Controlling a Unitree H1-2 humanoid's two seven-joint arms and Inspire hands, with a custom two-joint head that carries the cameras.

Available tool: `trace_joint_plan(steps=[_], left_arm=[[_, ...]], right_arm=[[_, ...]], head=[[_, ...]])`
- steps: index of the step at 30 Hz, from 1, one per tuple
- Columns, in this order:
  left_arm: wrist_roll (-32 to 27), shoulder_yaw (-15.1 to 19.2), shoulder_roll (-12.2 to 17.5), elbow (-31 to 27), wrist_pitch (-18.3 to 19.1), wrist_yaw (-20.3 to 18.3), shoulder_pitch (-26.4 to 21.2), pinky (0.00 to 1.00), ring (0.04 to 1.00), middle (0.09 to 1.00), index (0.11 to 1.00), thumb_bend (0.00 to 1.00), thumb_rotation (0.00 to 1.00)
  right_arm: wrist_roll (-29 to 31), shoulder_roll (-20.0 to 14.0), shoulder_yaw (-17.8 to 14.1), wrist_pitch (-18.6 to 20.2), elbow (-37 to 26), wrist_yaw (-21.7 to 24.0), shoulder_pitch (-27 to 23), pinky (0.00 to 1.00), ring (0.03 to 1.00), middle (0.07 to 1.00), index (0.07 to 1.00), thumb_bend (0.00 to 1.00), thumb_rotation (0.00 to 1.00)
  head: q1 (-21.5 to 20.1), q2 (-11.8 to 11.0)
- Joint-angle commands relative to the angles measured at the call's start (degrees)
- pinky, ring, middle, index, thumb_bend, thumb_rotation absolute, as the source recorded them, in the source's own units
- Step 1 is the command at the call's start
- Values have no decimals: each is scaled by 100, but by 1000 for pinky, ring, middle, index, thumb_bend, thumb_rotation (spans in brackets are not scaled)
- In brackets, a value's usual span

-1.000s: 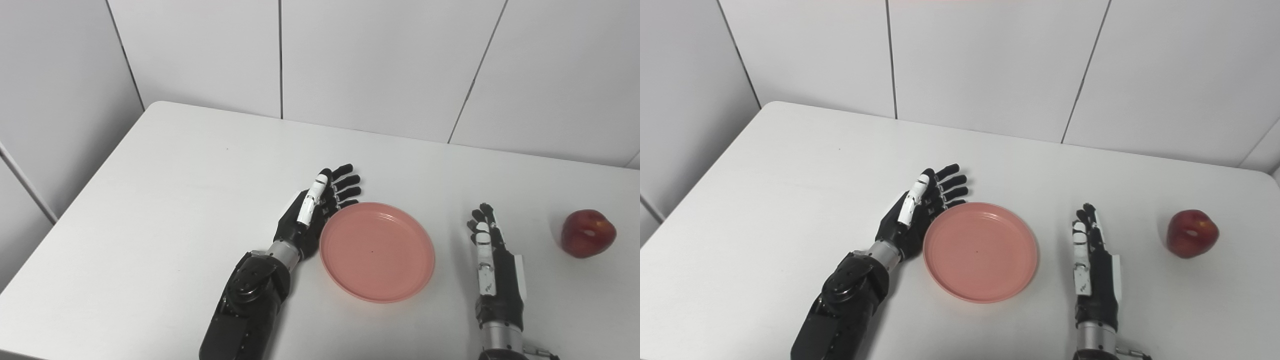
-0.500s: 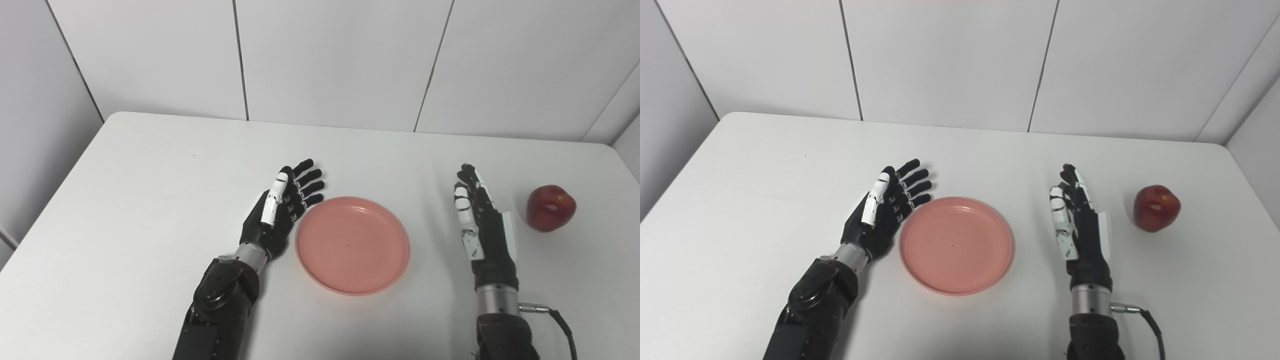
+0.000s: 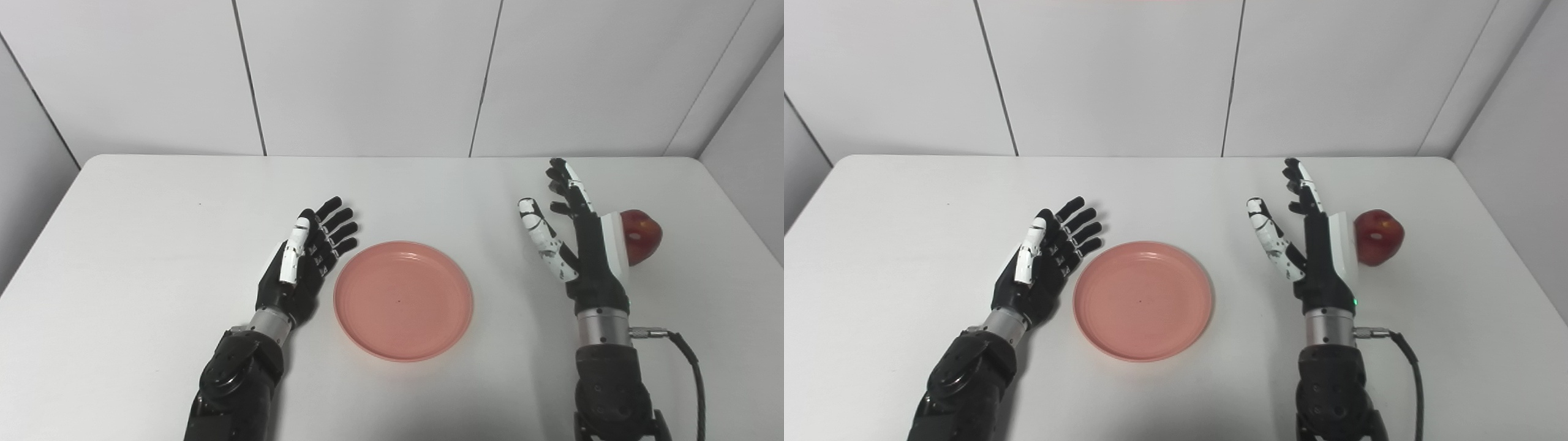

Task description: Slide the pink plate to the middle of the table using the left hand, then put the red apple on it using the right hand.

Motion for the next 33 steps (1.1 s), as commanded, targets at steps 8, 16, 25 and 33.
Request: trace_joint_plan(steps=[8, 16, 25, 33], left_arm=[[34, 129, 100, 331, 293, 108, 142, 847, 852, 862, 847, 339, 1000], [-68, 163, 189, 536, 155, -32, 98, 860, 863, 873, 859, 341, 1000], [-160, 225, 334, 751, 1, -188, 40, 857, 861, 871, 857, 343, 1000], [-204, 248, 379, 797, 31, -195, 23, 865, 860, 870, 858, 339, 1000]], right_arm=[[-483, -101, -255, 203, -424, -165, -365, 767, 840, 869, 902, 729, 633], [-842, -189, -488, 388, -556, -169, -511, 805, 865, 882, 929, 825, 411], [-1386, -484, -608, 424, -524, -261, -564, 744, 846, 890, 940, 886, 414], [-1442, -677, -865, 407, -228, -490, -468, 764, 858, 900, 954, 983, 470]], head=[[-230, -101], [-475, -202], [-797, -289], [-919, -324]])
